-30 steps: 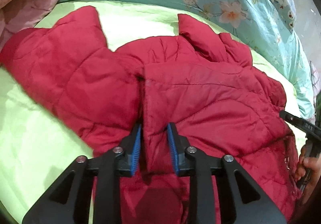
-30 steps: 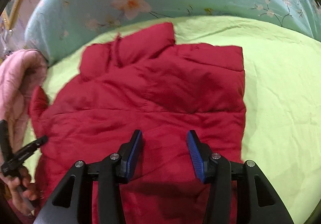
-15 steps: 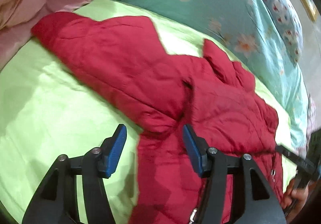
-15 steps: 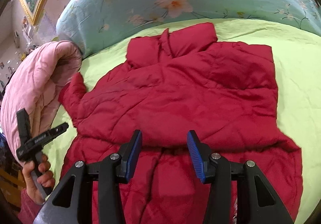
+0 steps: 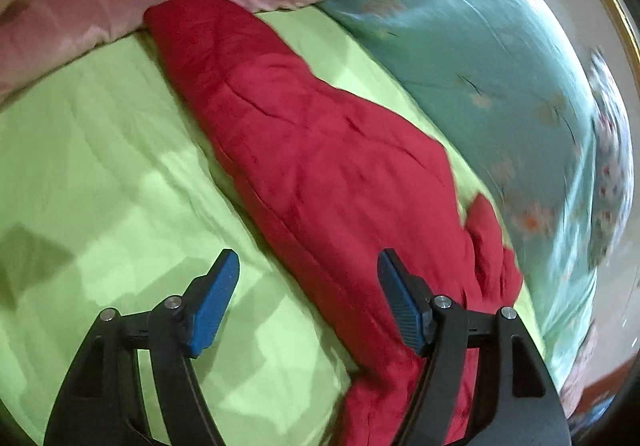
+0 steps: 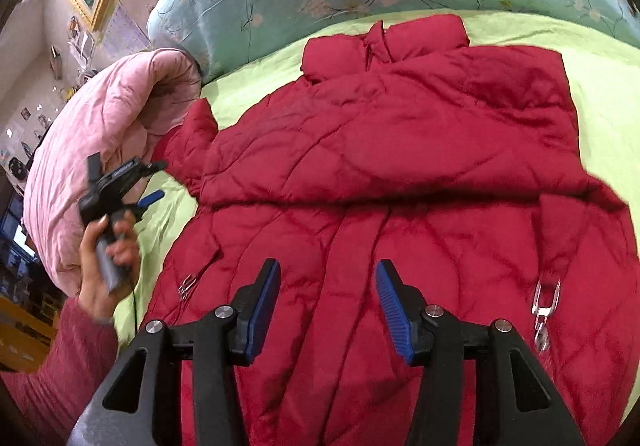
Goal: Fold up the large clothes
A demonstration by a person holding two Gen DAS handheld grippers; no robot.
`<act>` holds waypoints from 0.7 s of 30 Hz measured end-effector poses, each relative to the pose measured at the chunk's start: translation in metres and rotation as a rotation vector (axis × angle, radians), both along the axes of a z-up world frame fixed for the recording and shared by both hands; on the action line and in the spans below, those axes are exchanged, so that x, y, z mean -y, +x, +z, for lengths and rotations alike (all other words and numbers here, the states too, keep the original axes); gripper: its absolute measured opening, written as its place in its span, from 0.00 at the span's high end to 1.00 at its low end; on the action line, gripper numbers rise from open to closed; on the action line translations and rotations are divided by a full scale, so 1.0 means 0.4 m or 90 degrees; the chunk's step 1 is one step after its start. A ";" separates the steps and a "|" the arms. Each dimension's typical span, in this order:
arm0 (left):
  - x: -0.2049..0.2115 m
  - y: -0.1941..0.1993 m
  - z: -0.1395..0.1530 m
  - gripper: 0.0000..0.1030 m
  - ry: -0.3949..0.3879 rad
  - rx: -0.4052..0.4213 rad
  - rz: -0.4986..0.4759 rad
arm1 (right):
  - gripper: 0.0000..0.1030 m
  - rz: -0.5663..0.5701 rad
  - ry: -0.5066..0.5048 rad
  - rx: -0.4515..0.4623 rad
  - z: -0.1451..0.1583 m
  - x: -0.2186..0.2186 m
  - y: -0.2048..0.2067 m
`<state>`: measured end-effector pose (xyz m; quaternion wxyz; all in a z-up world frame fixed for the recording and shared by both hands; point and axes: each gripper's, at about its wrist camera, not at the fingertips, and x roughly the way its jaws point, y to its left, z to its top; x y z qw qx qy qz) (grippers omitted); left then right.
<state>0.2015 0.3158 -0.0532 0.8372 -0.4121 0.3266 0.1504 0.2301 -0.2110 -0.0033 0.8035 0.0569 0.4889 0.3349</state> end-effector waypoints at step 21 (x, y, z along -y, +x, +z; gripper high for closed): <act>-0.209 0.104 -0.083 0.38 -0.090 0.053 0.117 | 0.49 -0.005 -0.019 -0.027 -0.032 0.018 -0.024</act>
